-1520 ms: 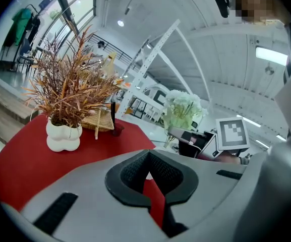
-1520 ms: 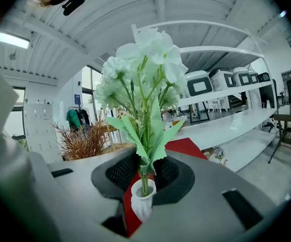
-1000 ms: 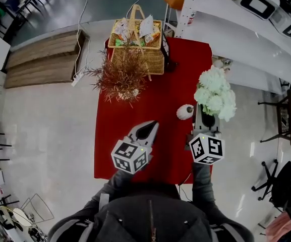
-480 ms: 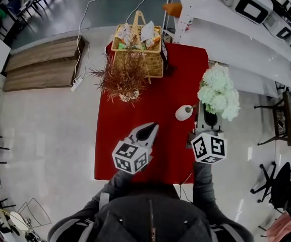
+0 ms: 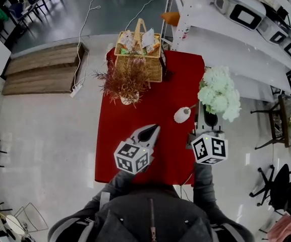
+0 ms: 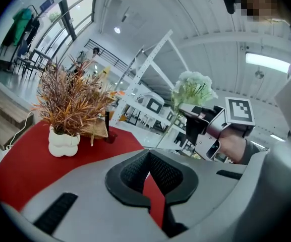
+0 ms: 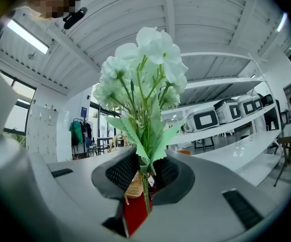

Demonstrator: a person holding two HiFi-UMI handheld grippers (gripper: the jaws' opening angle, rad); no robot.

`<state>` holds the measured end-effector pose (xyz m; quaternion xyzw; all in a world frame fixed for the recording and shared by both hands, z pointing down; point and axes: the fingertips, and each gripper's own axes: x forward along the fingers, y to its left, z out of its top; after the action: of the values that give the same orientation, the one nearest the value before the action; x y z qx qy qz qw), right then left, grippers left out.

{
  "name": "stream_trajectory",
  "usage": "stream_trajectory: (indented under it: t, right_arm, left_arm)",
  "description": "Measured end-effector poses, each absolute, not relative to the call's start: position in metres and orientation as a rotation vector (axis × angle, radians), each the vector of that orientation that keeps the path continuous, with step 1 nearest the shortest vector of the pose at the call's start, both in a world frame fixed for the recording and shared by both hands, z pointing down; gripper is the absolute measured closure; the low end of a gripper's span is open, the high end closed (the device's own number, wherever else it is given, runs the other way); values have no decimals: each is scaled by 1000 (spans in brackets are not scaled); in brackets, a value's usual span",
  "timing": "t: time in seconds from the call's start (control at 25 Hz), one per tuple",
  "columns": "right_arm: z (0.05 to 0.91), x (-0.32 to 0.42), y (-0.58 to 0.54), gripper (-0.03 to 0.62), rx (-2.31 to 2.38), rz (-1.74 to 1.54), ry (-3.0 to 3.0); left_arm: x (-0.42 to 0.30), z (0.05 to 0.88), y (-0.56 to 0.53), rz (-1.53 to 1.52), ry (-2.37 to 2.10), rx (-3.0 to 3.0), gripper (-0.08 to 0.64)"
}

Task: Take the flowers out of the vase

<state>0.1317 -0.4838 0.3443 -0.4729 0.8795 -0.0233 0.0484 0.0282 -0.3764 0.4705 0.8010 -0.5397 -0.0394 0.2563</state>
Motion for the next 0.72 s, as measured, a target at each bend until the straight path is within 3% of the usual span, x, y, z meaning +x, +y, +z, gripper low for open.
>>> stream_trajectory:
  t: [0.72]
  right_arm:
    - [367, 108, -421, 520, -1352, -191, 2751]
  left_arm:
    - [31, 471, -350, -142, -1421, 2156, 552]
